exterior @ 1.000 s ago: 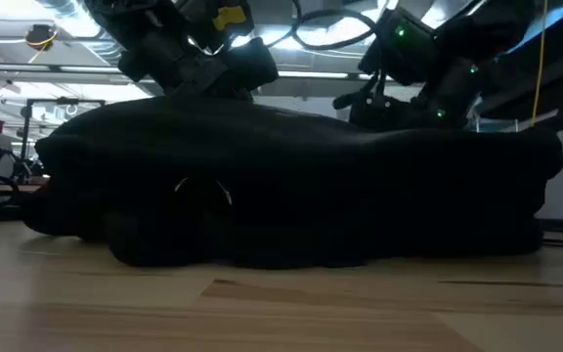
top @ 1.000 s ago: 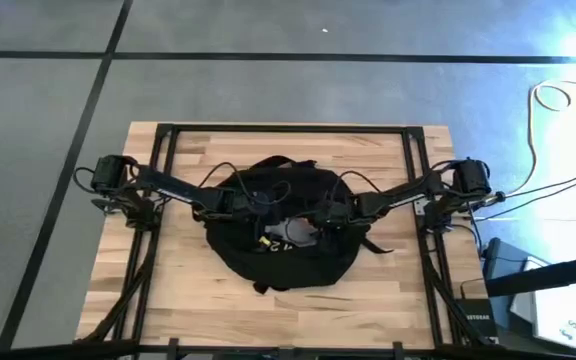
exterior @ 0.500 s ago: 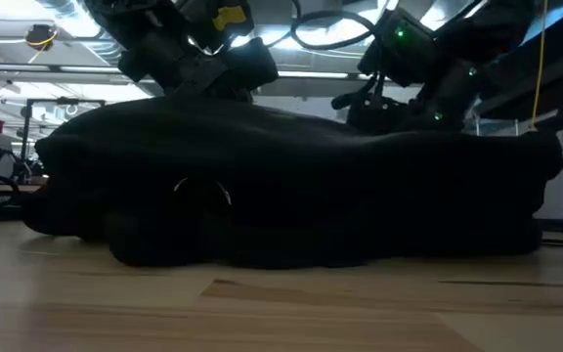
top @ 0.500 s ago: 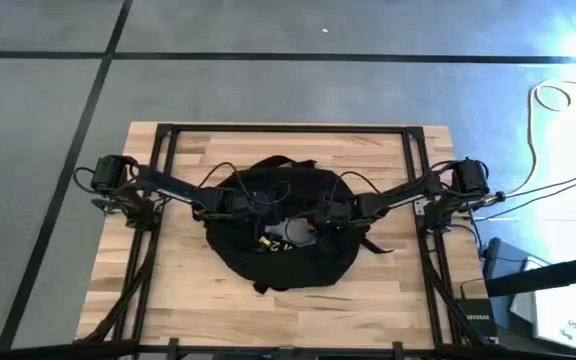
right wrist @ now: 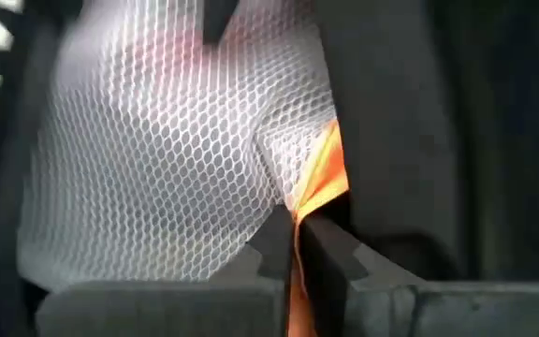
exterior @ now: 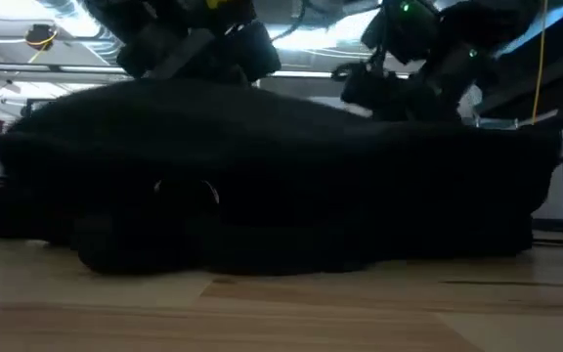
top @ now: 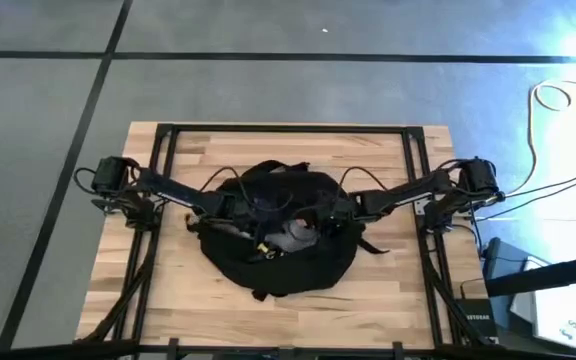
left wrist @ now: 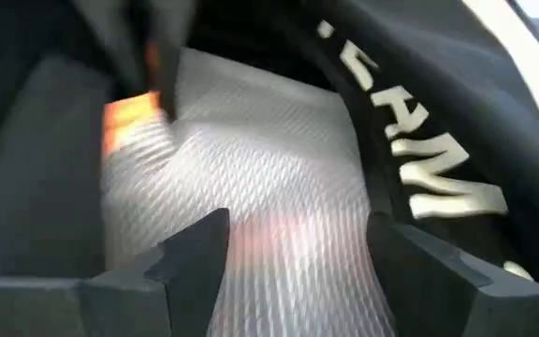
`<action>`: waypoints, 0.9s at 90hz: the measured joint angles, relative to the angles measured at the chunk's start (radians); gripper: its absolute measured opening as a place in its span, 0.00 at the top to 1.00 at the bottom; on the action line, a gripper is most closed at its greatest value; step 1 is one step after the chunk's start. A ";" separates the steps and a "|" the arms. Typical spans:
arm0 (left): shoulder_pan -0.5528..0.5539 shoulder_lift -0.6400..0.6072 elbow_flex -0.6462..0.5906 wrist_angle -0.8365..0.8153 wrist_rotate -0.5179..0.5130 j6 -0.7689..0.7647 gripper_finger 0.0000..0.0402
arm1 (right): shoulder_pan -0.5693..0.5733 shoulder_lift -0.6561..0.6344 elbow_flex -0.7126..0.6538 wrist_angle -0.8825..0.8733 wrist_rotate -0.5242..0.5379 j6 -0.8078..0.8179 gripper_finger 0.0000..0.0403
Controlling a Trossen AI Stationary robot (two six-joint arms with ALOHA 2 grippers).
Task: Unpack backpack
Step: Remove the transparent white zip bag from the black backpack
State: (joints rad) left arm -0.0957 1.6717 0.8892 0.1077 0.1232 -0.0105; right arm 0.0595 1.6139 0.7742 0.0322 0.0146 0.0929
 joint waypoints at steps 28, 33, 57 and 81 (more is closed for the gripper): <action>-0.088 -0.142 0.031 0.057 -0.157 0.106 0.41 | -0.001 -0.087 0.003 0.094 -0.029 -0.001 1.00; -0.094 -0.164 0.031 0.059 -0.196 0.120 0.41 | -0.001 -0.098 0.004 0.110 -0.035 -0.001 1.00; -0.136 -0.193 0.033 0.058 -0.237 0.127 0.41 | -0.001 -0.108 0.004 0.210 -0.087 -0.001 1.00; -0.181 -0.193 0.033 0.058 -0.242 0.155 0.41 | -0.001 -0.108 0.065 0.223 -0.118 -0.001 1.00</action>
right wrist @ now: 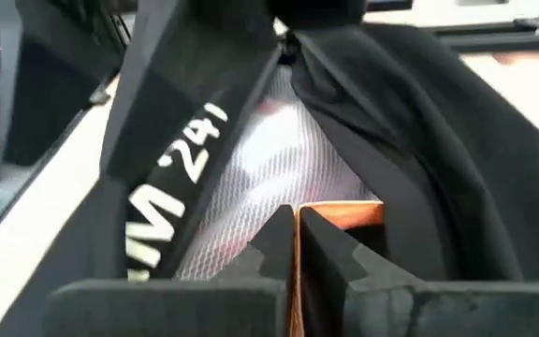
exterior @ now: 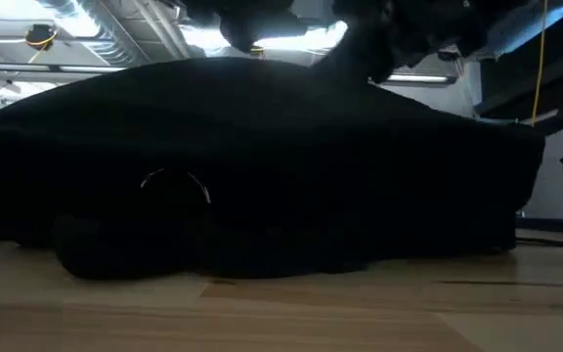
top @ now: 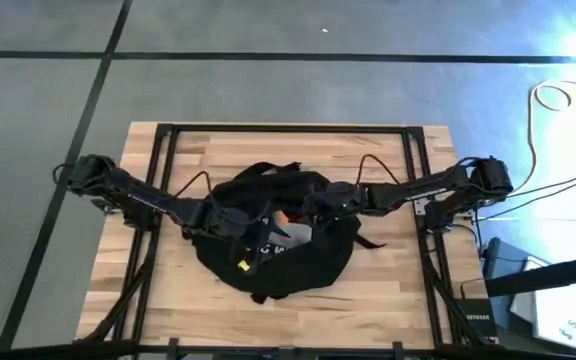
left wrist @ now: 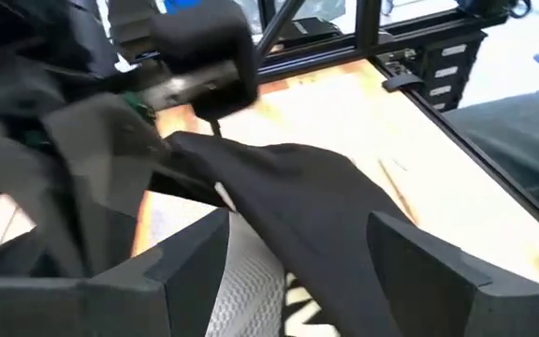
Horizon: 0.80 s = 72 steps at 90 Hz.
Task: Unpack backpack
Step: Remove the transparent white zip bag from the black backpack
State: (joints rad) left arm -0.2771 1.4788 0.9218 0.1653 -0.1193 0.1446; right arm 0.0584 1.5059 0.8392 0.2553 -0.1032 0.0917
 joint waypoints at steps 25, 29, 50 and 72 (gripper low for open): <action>-0.006 0.000 0.000 -0.035 -0.052 -0.013 0.41 | 0.000 -0.003 0.109 -0.003 -0.036 -0.092 1.00; -0.007 0.000 0.000 -0.040 -0.052 -0.019 0.41 | 0.000 -0.003 0.123 -0.029 -0.036 -0.132 1.00; -0.007 0.000 0.000 -0.070 -0.052 -0.027 0.41 | -0.004 -0.003 0.212 -0.370 -0.002 -0.250 1.00; 0.007 0.000 0.000 -0.150 -0.080 -0.053 0.41 | -0.006 0.021 0.153 -0.542 -0.006 -0.165 1.00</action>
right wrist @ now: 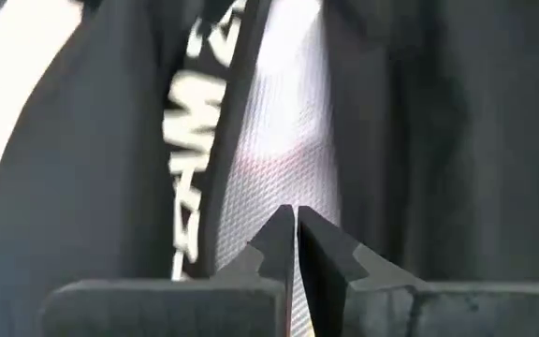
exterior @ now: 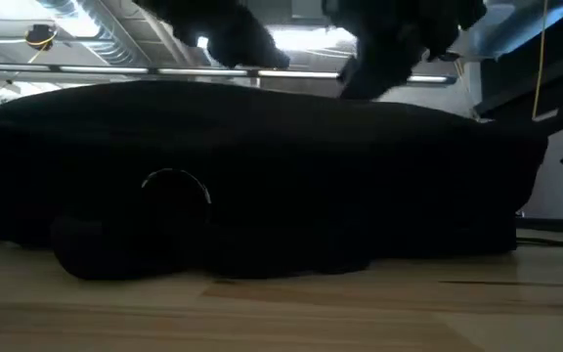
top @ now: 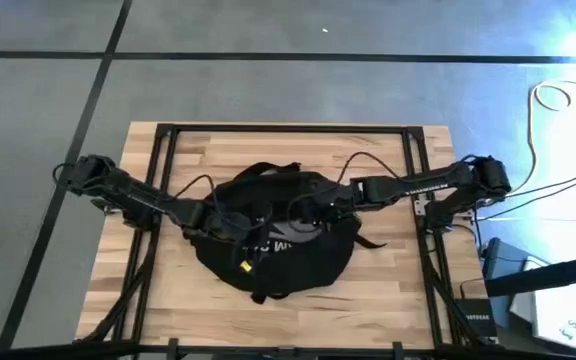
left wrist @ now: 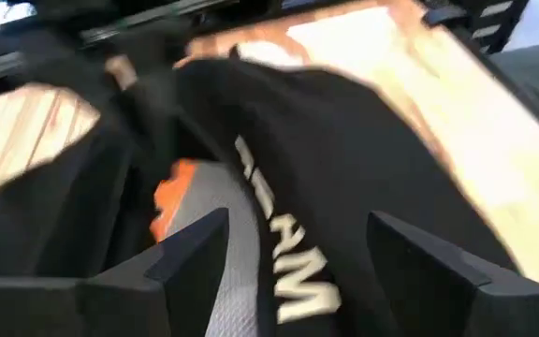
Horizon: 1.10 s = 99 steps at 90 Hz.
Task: Unpack backpack
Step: Remove the transparent white zip bag from the black backpack
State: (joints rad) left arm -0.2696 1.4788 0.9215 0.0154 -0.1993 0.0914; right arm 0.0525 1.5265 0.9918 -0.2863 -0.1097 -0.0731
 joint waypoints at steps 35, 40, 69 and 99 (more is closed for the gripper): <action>0.064 0.088 0.000 -0.055 0.086 -0.038 0.41 | 0.000 0.203 -0.034 0.227 -0.107 0.043 1.00; 0.073 0.116 0.000 -0.057 0.087 -0.040 0.41 | 0.000 0.226 -0.034 0.248 -0.079 0.042 1.00; 0.090 0.232 0.004 -0.013 0.092 -0.079 0.41 | -0.046 0.234 -0.021 0.254 0.188 0.041 0.76; 0.068 0.230 0.001 0.023 0.099 -0.069 0.41 | -0.164 0.241 -0.021 0.223 0.172 0.041 0.50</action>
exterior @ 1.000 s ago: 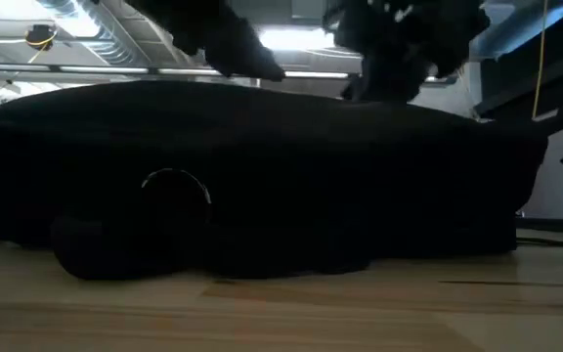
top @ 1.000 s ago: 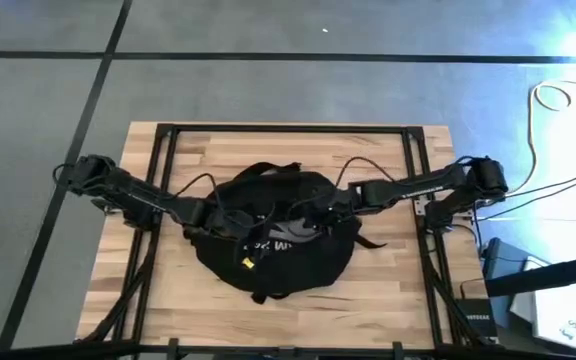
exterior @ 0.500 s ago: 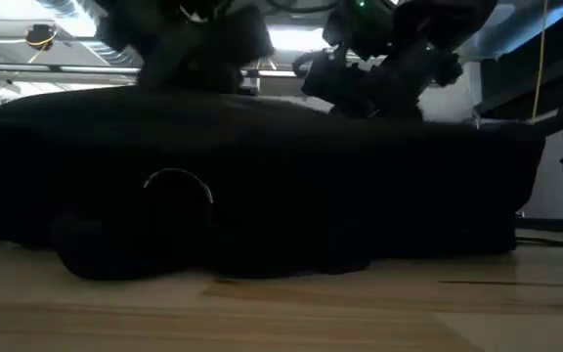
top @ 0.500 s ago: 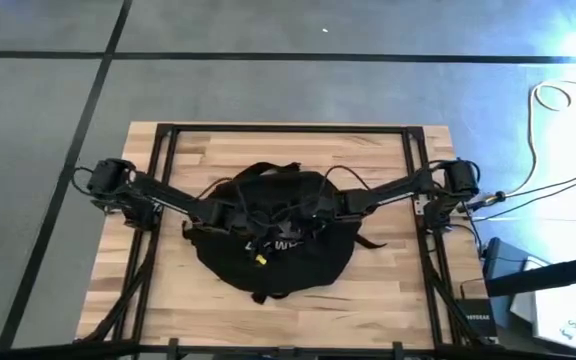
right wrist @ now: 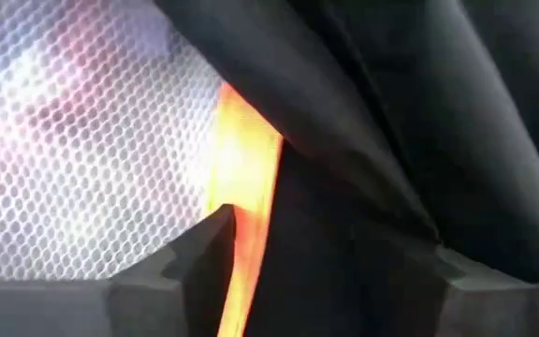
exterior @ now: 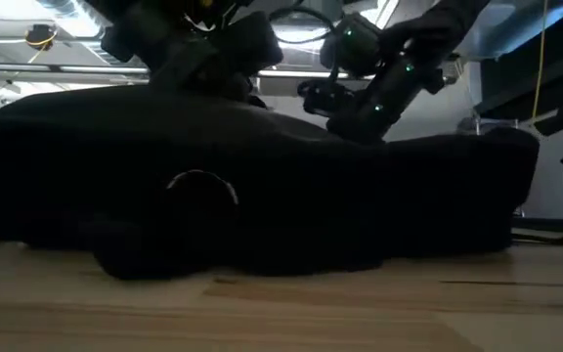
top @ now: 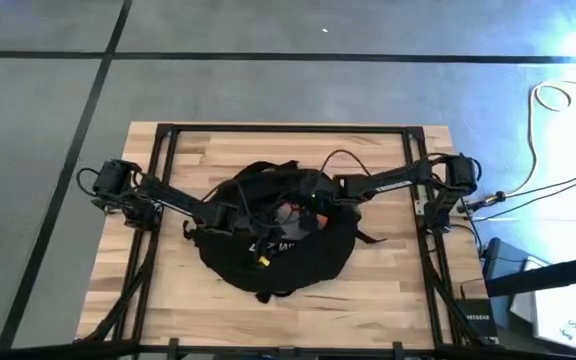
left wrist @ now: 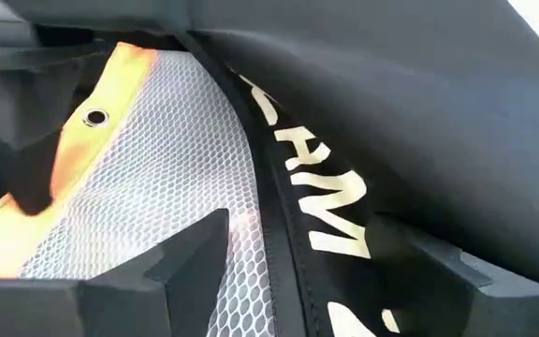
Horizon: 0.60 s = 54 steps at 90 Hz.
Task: Unpack backpack
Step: Remove the transparent white zip bag from the black backpack
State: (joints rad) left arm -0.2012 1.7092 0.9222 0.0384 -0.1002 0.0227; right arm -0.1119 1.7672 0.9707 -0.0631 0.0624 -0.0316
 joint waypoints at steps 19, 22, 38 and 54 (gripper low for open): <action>0.000 0.000 0.000 0.000 0.007 0.003 0.41 | -0.015 0.001 0.000 0.008 -0.083 0.045 0.45; 0.000 0.000 0.000 0.000 0.007 0.003 0.41 | -0.013 0.007 0.000 0.012 -0.100 0.051 0.45; -0.001 0.000 -0.001 0.001 0.009 0.003 0.41 | 0.004 0.062 0.002 0.044 -0.165 0.057 0.45; -0.002 0.000 -0.001 0.000 0.019 0.003 0.41 | 0.003 0.094 0.001 0.124 -0.306 0.103 0.45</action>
State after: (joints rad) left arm -0.2035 1.7092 0.9211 0.0383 -0.0811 0.0257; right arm -0.1085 1.8616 0.9720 0.0605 -0.2433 0.0719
